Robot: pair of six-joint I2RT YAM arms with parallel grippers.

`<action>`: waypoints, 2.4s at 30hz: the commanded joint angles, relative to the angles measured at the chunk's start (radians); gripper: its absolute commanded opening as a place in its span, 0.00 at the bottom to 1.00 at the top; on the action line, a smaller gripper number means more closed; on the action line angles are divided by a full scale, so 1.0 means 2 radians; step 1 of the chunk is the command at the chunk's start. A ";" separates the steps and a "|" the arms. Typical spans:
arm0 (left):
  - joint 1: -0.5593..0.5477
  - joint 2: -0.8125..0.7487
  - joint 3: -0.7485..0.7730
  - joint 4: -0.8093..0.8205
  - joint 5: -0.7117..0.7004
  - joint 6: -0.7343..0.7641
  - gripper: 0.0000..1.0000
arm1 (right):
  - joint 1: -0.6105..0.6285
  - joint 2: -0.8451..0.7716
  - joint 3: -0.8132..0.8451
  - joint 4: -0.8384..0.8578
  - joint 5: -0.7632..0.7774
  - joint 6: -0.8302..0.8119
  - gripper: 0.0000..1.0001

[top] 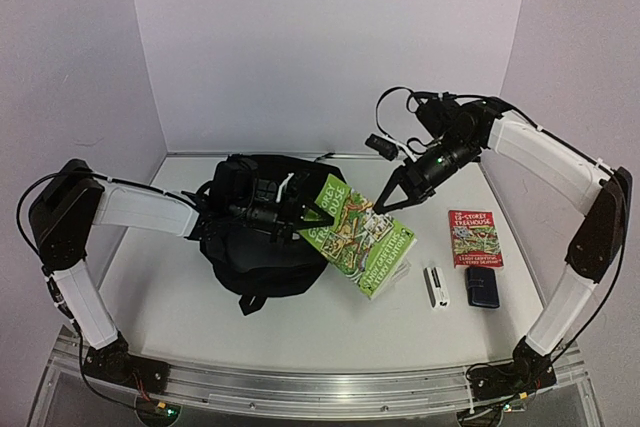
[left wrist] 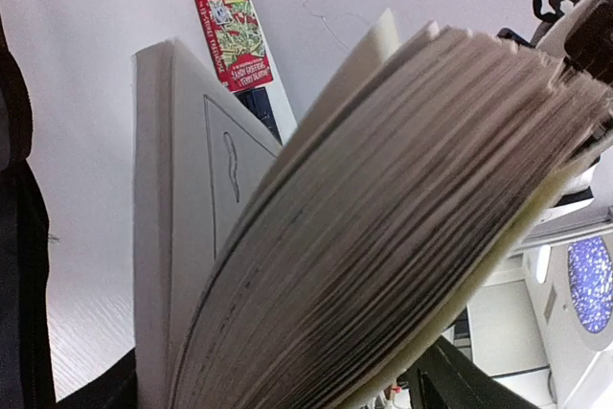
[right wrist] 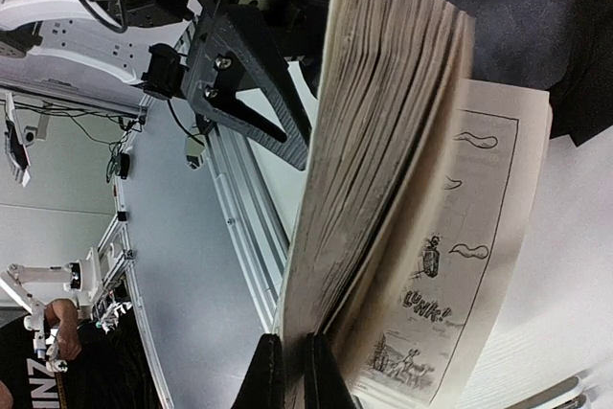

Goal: Pack the student bag
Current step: Pick up the book from the center of the board.

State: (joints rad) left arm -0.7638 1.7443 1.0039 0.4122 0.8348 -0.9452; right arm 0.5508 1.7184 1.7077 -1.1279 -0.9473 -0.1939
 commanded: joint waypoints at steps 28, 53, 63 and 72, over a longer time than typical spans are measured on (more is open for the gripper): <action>0.011 -0.222 -0.107 0.142 -0.252 -0.019 0.00 | -0.100 -0.098 -0.088 0.219 0.014 0.233 0.98; -0.001 -0.179 -0.102 0.274 -0.200 -0.079 0.00 | -0.002 -0.054 -0.110 0.401 -0.038 0.343 0.91; -0.011 -0.207 -0.055 0.041 -0.216 0.003 0.52 | -0.003 -0.077 -0.121 0.399 -0.035 0.323 0.01; -0.003 -0.232 0.046 -0.296 -0.146 0.169 0.86 | -0.003 -0.121 -0.149 0.384 -0.116 0.278 0.00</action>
State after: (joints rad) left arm -0.7798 1.3179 1.0308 0.0699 0.4327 -0.7699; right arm 0.5375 1.5734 1.4112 -0.4125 -1.0354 0.4134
